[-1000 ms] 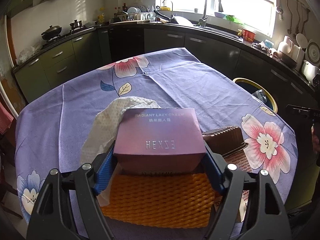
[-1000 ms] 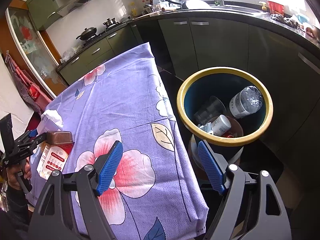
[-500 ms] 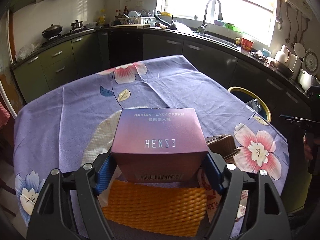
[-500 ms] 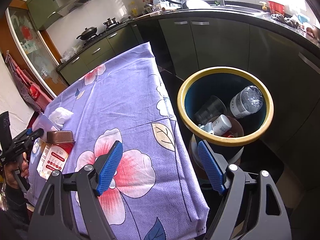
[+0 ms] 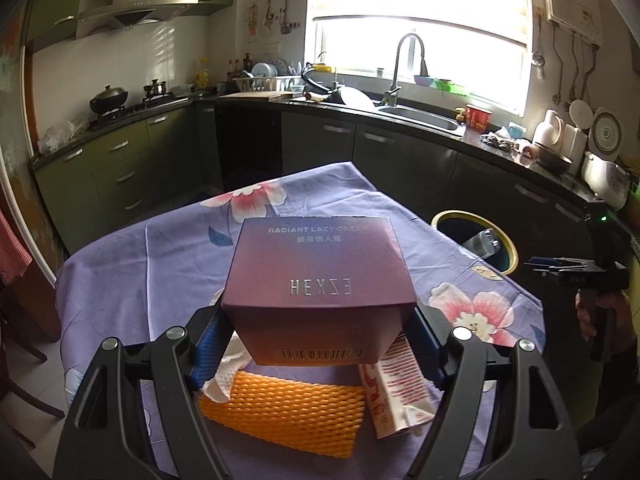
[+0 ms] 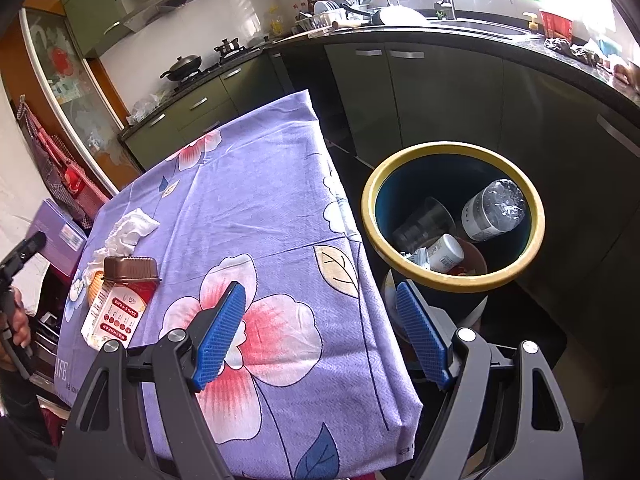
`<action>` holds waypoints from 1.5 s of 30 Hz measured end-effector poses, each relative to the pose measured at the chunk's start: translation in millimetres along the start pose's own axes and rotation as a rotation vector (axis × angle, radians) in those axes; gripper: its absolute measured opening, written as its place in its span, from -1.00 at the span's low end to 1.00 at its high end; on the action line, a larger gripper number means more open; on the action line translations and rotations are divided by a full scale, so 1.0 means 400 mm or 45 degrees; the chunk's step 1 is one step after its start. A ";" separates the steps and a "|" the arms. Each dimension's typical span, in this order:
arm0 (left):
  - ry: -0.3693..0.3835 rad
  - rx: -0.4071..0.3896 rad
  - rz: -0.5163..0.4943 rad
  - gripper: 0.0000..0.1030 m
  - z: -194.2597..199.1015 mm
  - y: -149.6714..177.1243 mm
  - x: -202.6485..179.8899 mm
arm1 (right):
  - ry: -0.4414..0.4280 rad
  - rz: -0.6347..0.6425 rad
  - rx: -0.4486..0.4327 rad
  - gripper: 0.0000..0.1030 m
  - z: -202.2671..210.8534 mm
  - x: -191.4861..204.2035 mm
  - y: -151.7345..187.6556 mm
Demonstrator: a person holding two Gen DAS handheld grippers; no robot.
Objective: Collect trash
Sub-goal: 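Carry the pink box with the left gripper over the bin and release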
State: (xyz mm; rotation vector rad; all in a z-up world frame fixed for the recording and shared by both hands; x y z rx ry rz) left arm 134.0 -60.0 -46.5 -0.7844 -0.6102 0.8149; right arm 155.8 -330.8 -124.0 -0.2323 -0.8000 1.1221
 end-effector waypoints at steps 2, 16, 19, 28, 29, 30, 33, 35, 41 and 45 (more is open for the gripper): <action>0.025 -0.011 -0.019 0.41 0.010 -0.023 -0.019 | 0.003 -0.004 -0.004 0.50 0.005 -0.007 0.000; 0.319 -0.040 -0.203 0.42 -0.063 -0.243 -0.231 | 0.045 -0.129 -0.053 0.51 0.044 -0.137 -0.015; 0.408 -0.029 -0.267 0.42 -0.130 -0.297 -0.307 | 0.096 -0.161 -0.079 0.51 0.054 -0.186 -0.024; 0.529 0.062 -0.411 0.42 -0.378 -0.430 -0.520 | 0.155 -0.264 -0.113 0.51 0.064 -0.312 -0.055; 0.533 0.071 -0.423 0.42 -0.400 -0.438 -0.540 | 0.154 -0.277 -0.114 0.51 0.063 -0.327 -0.059; 0.535 0.078 -0.437 0.42 -0.422 -0.446 -0.560 | 0.153 -0.289 -0.115 0.51 0.062 -0.341 -0.062; 0.533 0.127 -0.476 0.42 -0.515 -0.465 -0.622 | 0.150 -0.319 -0.113 0.51 0.055 -0.377 -0.068; 0.542 0.174 -0.473 0.42 -0.572 -0.466 -0.650 | 0.150 -0.339 -0.112 0.51 0.053 -0.403 -0.070; 0.498 0.284 -0.471 0.43 -0.743 -0.444 -0.701 | 0.157 -0.387 -0.103 0.52 0.048 -0.455 -0.070; 0.467 0.345 -0.424 0.48 -0.810 -0.434 -0.693 | 0.166 -0.407 -0.103 0.52 0.050 -0.473 -0.065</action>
Point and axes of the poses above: each gripper's, at about its wrist camera, not at the fingertips, and z roughly against the way its jaws point, x to its left, y to its underside, the point moved 6 cm from there along -z, roughly the way its jaws point, and after that the axes turned 15 degrees about -z, right-handed, at the moved point
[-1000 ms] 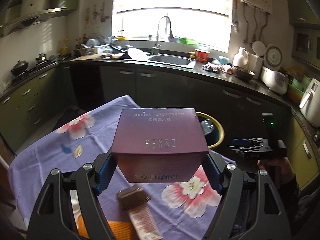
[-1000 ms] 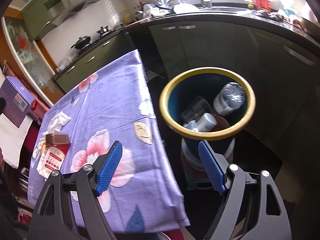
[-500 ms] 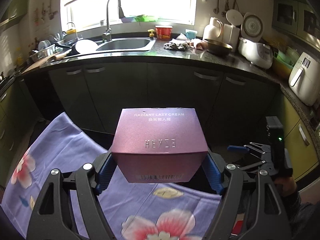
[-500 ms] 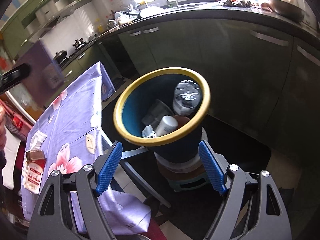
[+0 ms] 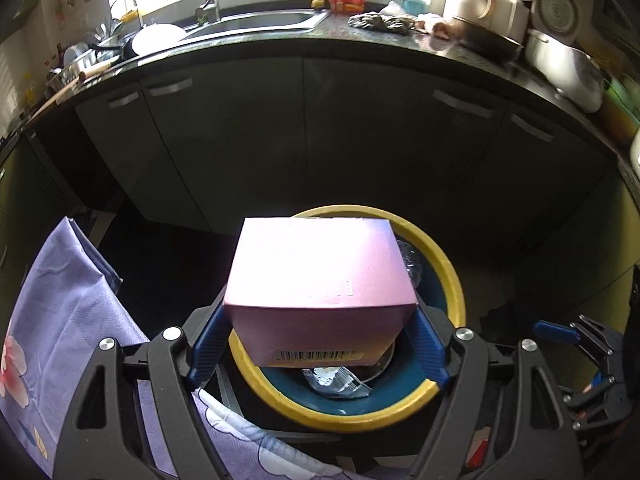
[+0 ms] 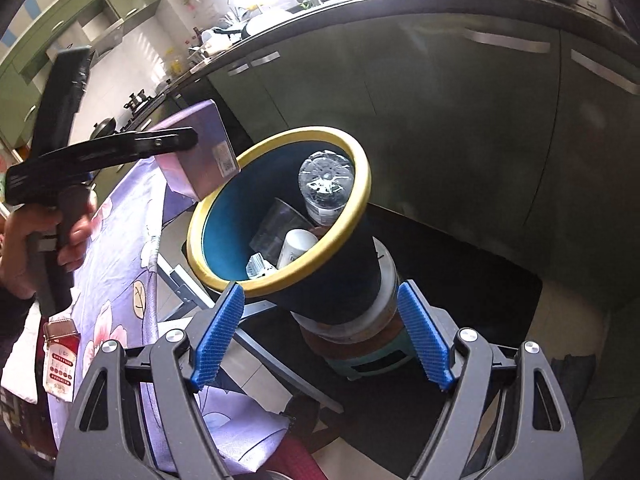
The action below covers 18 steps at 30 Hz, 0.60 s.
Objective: Collect trash
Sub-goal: 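Carry the pink box with the left gripper over the bin and release, then reach the right gripper to the brown plastic container and grasp it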
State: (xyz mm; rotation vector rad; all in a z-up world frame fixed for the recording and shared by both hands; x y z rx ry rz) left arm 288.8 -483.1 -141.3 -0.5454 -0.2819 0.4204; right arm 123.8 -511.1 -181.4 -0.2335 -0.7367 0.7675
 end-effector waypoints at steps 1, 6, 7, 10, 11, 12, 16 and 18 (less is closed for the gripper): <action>0.002 -0.007 0.015 0.50 0.008 0.005 0.003 | 0.000 0.001 -0.001 0.52 0.002 0.001 0.003; -0.033 -0.158 0.013 0.81 0.150 -0.006 0.009 | -0.001 0.031 -0.003 0.52 0.009 0.030 0.008; -0.033 -0.180 0.012 0.81 0.181 -0.006 0.009 | -0.003 0.036 -0.004 0.52 0.010 0.035 0.008; -0.029 -0.254 0.028 0.81 0.287 0.011 0.010 | -0.022 0.058 -0.012 0.52 0.017 0.068 0.018; -0.033 -0.274 0.033 0.82 0.317 0.019 0.010 | -0.028 0.070 -0.014 0.52 0.020 0.082 0.024; -0.031 -0.307 0.043 0.84 0.361 0.037 0.011 | -0.034 0.084 -0.016 0.52 0.024 0.095 0.029; -0.089 -0.390 0.097 0.86 0.486 0.112 0.029 | -0.049 0.148 -0.022 0.58 0.042 0.152 0.051; -0.132 -0.408 0.142 0.86 0.549 0.181 0.044 | -0.052 0.183 -0.024 0.58 0.050 0.180 0.063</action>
Point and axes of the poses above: each gripper's, at about its wrist camera, not at the fingertips, and z roughly against the way its jaws point, x to its left, y to its underside, the point moved 6 cm from there along -z, roughly the way its jaws point, and after that the axes turned 15 degrees about -z, right-handed, at the moved point
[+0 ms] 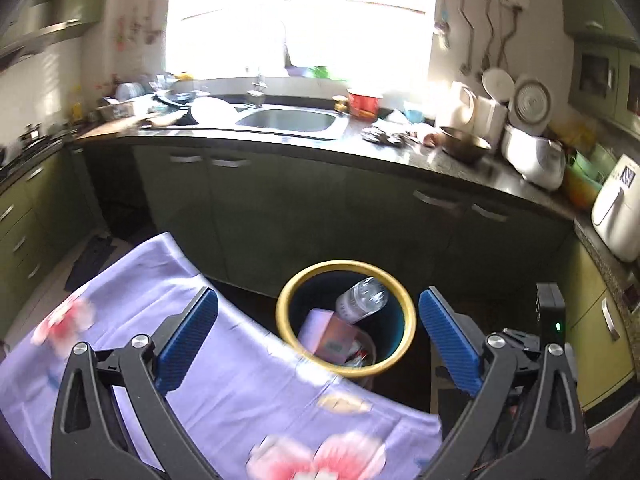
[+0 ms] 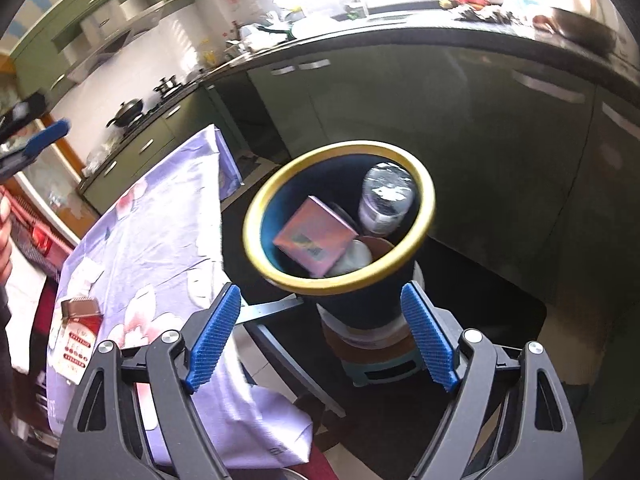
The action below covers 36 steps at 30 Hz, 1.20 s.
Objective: Collect trash
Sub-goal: 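Reach the right gripper to the brown plastic container and grasp it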
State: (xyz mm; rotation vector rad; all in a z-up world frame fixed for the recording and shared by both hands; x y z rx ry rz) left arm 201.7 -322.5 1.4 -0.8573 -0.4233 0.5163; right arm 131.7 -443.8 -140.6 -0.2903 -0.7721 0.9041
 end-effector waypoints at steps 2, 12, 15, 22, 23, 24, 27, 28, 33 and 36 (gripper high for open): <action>-0.047 -0.013 0.054 0.86 0.069 0.055 0.032 | -0.002 0.035 -0.001 0.58 0.006 0.032 0.008; -0.391 -0.054 0.290 0.86 0.396 0.354 0.223 | -0.021 0.249 0.039 0.59 0.014 0.224 0.074; -0.471 -0.072 0.344 0.86 0.462 0.419 0.272 | -0.019 0.321 0.052 0.59 0.008 0.297 0.100; -0.633 -0.076 0.473 0.86 0.534 0.550 0.406 | -0.052 0.485 0.124 0.59 -0.025 0.457 0.175; -0.653 -0.065 0.489 0.86 0.529 0.565 0.426 | -0.061 0.508 0.137 0.59 -0.031 0.480 0.186; -0.678 -0.058 0.502 0.86 0.524 0.580 0.445 | -0.073 0.537 0.150 0.59 -0.036 0.508 0.199; -0.743 -0.050 0.547 0.86 0.513 0.628 0.491 | -0.124 0.613 0.195 0.59 -0.055 0.591 0.240; -0.753 -0.051 0.562 0.86 0.511 0.639 0.501 | -0.136 0.625 0.209 0.59 -0.061 0.606 0.247; -0.817 -0.042 0.614 0.86 0.508 0.694 0.536 | -0.206 0.717 0.282 0.59 -0.100 0.721 0.292; -0.832 -0.030 0.627 0.86 0.505 0.716 0.542 | -0.233 0.770 0.321 0.59 -0.119 0.783 0.315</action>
Point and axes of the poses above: each gripper's, at about its wrist camera, not at the fingertips, and z roughly against the way its jaws point, x to its left, y to its underside, the point moved 6 cm from there along -z, roughly the way its jaws point, and after that the axes turned 15 degrees about -z, right-handed, at the moved point
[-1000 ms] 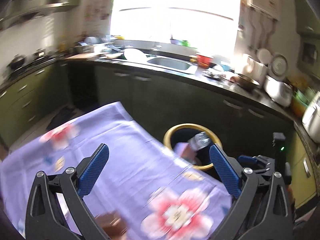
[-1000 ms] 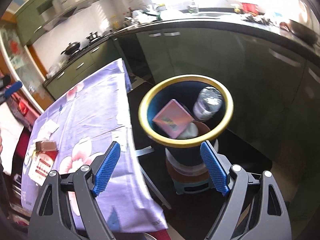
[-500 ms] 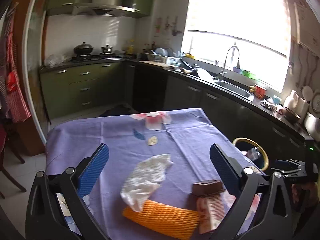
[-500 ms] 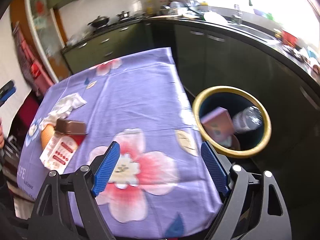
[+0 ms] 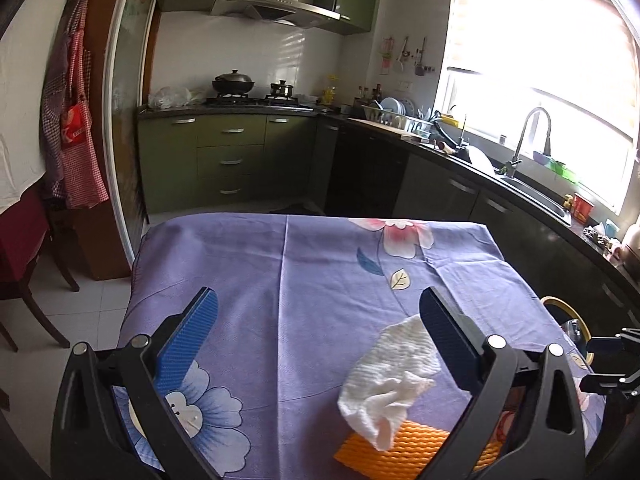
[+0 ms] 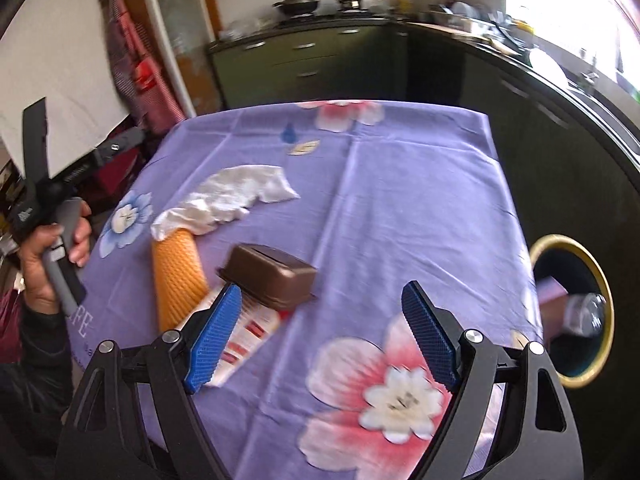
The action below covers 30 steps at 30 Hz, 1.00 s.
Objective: Collect trash
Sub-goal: 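Reach the right gripper to the brown plastic container and grasp it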
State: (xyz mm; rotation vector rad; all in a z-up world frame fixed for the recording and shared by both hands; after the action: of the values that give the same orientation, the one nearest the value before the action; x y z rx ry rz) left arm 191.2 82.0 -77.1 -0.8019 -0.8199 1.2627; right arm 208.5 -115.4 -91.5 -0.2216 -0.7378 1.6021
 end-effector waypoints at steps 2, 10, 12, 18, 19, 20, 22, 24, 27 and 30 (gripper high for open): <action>-0.008 0.006 0.003 0.86 -0.010 0.008 0.006 | -0.002 0.021 0.016 0.59 -0.018 0.031 -0.003; 0.019 0.039 0.012 0.86 -0.041 0.032 0.006 | 0.013 -0.048 0.048 0.59 -0.108 0.097 0.011; 0.031 0.039 0.006 0.86 -0.042 0.034 0.002 | 0.031 -0.061 0.044 0.59 -0.125 0.100 0.013; 0.058 0.035 0.009 0.86 -0.034 0.037 -0.002 | 0.078 -0.110 0.067 0.59 -0.166 0.097 0.015; 0.063 0.035 0.011 0.86 -0.034 0.038 -0.003 | 0.077 -0.130 0.073 0.59 -0.173 0.095 0.015; 0.068 0.035 0.013 0.86 -0.034 0.039 -0.003 | 0.080 -0.149 0.075 0.59 -0.175 0.090 0.014; 0.077 0.038 0.016 0.86 -0.035 0.041 -0.004 | 0.068 -0.197 0.075 0.58 -0.179 0.085 0.013; 0.086 0.045 0.017 0.86 -0.038 0.046 -0.005 | 0.073 -0.232 0.061 0.56 -0.177 0.078 0.010; 0.094 0.050 0.015 0.86 -0.040 0.050 -0.009 | 0.070 -0.301 0.053 0.48 -0.176 0.063 0.003; 0.104 0.052 0.015 0.86 -0.039 0.052 -0.014 | 0.105 -0.315 0.050 0.43 -0.177 0.054 0.003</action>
State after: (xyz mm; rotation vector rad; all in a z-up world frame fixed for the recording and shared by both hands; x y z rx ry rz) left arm 194.3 78.1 -103.4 -0.8213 -0.7228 1.2447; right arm 241.8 -71.8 -141.0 -0.1602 -0.6435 1.3628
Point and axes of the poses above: each gripper's, at about its wrist camera, not at the fingertips, and z roughly against the way its jaws point, x to its left, y to its underside, the point moved 6 cm from there along -z, roughly the way its jaws point, and after that the axes turned 15 degrees about -z, right-handed, at the moved point
